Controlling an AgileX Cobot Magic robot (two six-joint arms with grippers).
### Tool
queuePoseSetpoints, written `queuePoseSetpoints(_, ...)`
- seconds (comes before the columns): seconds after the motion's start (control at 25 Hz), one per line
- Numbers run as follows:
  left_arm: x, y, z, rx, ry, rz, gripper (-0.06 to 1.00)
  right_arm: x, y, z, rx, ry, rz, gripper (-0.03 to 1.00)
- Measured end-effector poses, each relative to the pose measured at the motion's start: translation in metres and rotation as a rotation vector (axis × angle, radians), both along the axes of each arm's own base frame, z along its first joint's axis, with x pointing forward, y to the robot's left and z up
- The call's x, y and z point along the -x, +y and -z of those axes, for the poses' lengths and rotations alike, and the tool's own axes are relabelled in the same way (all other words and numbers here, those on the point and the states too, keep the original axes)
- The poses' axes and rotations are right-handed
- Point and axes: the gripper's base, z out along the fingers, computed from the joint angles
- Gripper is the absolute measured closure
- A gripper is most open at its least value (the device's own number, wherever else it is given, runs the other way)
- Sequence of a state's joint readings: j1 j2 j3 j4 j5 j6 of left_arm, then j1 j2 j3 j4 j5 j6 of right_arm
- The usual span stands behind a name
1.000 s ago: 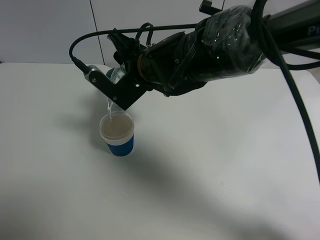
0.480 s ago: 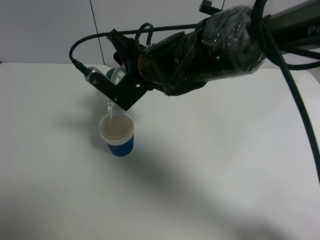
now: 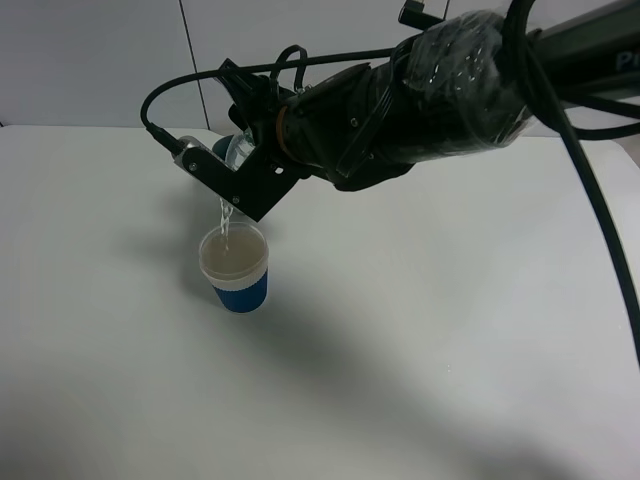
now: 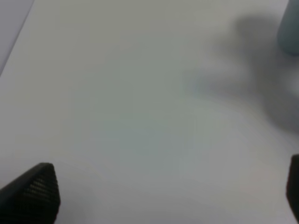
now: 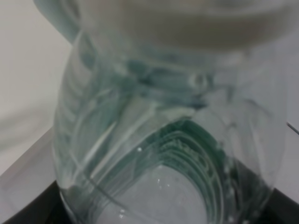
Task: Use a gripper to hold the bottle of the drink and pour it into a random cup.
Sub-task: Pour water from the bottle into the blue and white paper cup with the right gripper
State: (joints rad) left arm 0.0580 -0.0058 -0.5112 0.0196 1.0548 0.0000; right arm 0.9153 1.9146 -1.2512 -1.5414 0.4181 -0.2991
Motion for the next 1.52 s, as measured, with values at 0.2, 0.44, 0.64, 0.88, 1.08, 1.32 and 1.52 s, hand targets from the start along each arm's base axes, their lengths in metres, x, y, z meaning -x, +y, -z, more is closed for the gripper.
queuePoseSetpoints(0.2, 0.0000, 0.0000, 0.0000, 0.000, 0.000, 0.000, -0.04, -0.0001, -0.0001, 0.0000, 0.001, -0.001, 0.001, 0.41)
queuePoseSetpoints(0.44, 0.0000, 0.0000, 0.0000, 0.000, 0.000, 0.000, -0.04, -0.0004, -0.0005, -0.0002, 0.004, -0.005, 0.004, 0.41)
queuePoseSetpoints(0.64, 0.0000, 0.0000, 0.0000, 0.000, 0.000, 0.000, -0.04, -0.0009, -0.0012, -0.0007, 0.026, -0.021, -0.001, 0.41)
queuePoseSetpoints(0.88, 0.0000, 0.0000, 0.0000, 0.000, 0.000, 0.000, -0.04, -0.0014, -0.0016, -0.0011, 0.038, -0.031, -0.002, 0.41)
queuePoseSetpoints(1.08, 0.0000, 0.0000, 0.0000, 0.000, 0.000, 0.000, -0.04, -0.0015, -0.0015, -0.0013, 0.042, -0.037, -0.006, 0.41)
queuePoseSetpoints(1.32, 0.0000, 0.0000, 0.0000, 0.000, 0.000, 0.000, -0.04, -0.0016, -0.0014, -0.0016, 0.047, -0.043, -0.011, 0.41)
queuePoseSetpoints(1.52, 0.0000, 0.0000, 0.0000, 0.000, 0.000, 0.000, -0.04, -0.0019, -0.0010, -0.0023, 0.057, -0.057, -0.022, 0.41)
